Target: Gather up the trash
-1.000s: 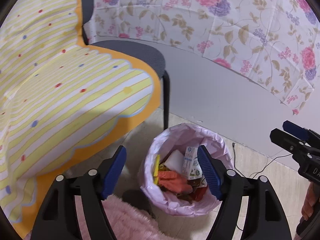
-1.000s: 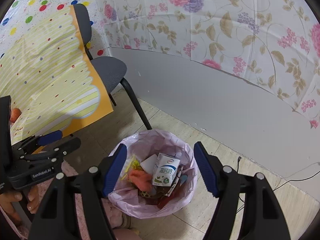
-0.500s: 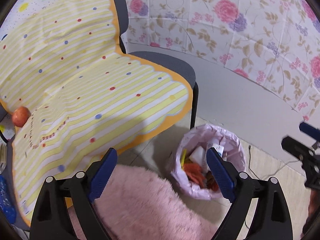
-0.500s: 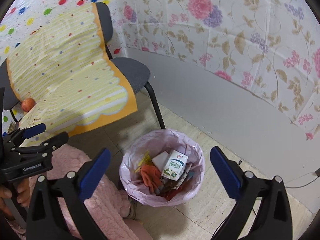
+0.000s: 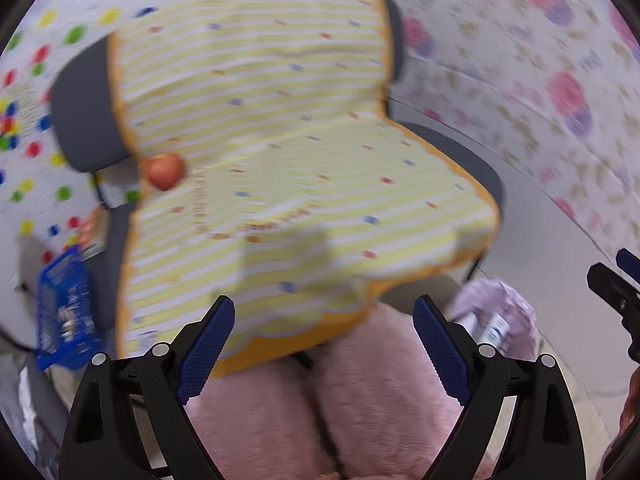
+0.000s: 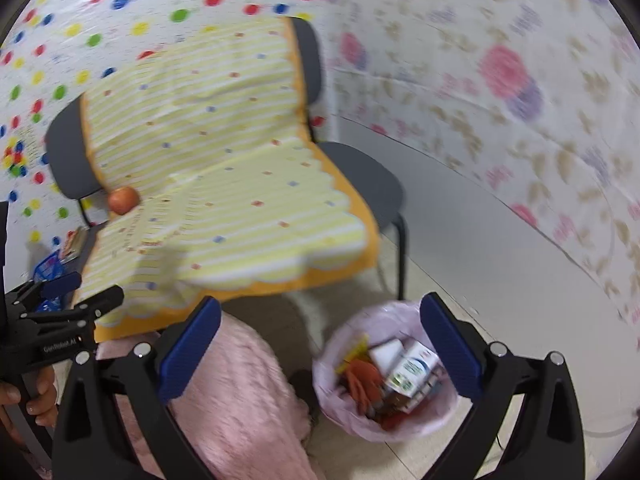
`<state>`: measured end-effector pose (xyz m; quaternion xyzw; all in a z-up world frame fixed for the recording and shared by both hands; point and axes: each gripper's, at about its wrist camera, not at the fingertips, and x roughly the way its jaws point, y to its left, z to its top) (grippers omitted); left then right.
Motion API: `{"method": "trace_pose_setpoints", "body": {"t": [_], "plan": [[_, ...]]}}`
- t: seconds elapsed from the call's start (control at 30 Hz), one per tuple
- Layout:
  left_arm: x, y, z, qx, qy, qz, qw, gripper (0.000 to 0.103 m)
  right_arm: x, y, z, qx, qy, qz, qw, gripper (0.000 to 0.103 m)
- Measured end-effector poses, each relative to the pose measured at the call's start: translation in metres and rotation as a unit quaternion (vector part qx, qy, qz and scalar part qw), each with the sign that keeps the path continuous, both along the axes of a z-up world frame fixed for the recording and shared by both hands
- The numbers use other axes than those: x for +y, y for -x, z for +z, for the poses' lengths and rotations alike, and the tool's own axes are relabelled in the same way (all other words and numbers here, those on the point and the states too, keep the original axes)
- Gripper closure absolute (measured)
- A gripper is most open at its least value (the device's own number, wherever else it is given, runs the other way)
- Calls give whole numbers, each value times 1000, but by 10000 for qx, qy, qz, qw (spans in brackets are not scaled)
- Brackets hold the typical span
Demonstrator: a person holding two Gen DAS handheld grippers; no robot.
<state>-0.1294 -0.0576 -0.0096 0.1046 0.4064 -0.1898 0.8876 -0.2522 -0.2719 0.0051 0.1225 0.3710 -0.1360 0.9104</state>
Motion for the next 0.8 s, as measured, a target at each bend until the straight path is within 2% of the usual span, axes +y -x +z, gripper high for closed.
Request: {"method": "trace_pose_setpoints", "body": {"t": [0.17,0.3,0.47,0.8], "plan": [[38,-3,14,-158,6,534,9984,13,31,-27,12,-11,102,538,9985,5],[60,-1,19,-240,-157,799,9964,13,46,-39,19,27,171,769,9969,5],[80,-4,23,-279,-169,1038,9941,13,60,-48,23,36,177,977,9950,5],[87,-8,25,-269,-68,1087,9937,13,74,-57,23,63,223,1128,9934,5]]}}
